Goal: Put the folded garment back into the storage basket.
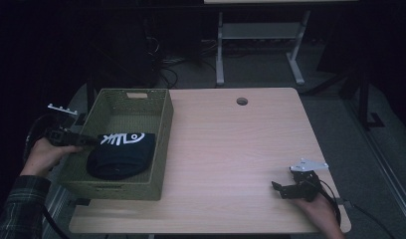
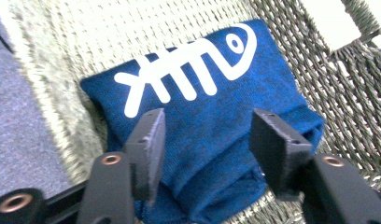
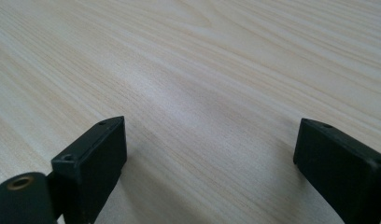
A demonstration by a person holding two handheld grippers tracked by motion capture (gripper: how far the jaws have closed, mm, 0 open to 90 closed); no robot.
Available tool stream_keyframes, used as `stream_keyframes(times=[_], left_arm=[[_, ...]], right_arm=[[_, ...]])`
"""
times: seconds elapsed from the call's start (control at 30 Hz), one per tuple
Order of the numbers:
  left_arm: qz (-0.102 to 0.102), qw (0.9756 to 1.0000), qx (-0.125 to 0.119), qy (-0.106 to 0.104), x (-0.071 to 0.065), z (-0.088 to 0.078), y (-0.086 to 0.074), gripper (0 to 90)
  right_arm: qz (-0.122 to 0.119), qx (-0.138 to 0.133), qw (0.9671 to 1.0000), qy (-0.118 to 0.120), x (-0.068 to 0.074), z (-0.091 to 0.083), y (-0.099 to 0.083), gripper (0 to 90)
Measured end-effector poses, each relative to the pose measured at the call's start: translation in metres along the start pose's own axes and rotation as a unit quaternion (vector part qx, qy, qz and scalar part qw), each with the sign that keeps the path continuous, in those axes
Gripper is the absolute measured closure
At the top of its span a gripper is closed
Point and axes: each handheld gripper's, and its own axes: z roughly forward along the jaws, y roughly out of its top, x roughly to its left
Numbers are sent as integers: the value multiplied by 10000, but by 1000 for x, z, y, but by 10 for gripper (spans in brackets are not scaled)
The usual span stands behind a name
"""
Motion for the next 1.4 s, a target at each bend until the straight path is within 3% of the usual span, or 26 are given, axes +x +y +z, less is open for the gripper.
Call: stream_keyframes(times=[0.17, 0.2, 0.43, 0.97, 1.27, 1.4], left_arm=[[37, 9998, -138, 144, -3, -3, -1, 333], [88, 9997, -170, 175, -5, -3, -1, 244], [235, 9984, -354, 385, -18, -1, 2, 132], [538, 9956, -679, 348, -75, 17, 12, 131], [693, 9932, -879, 319, -100, 24, 22, 135], [785, 9922, -955, 157, -115, 32, 28, 137]], right_arm=[[0, 0, 10000, 0, 0, 0, 0, 93], [1, 1, 10000, 0, 0, 0, 0, 93], [1, 2, 10000, 0, 0, 0, 0, 92], [-6, 7, 10000, 3, 0, 0, 0, 92], [-9, 6, 10000, 4, 0, 0, 0, 92], [-12, 5, 10000, 4, 0, 0, 0, 92]])
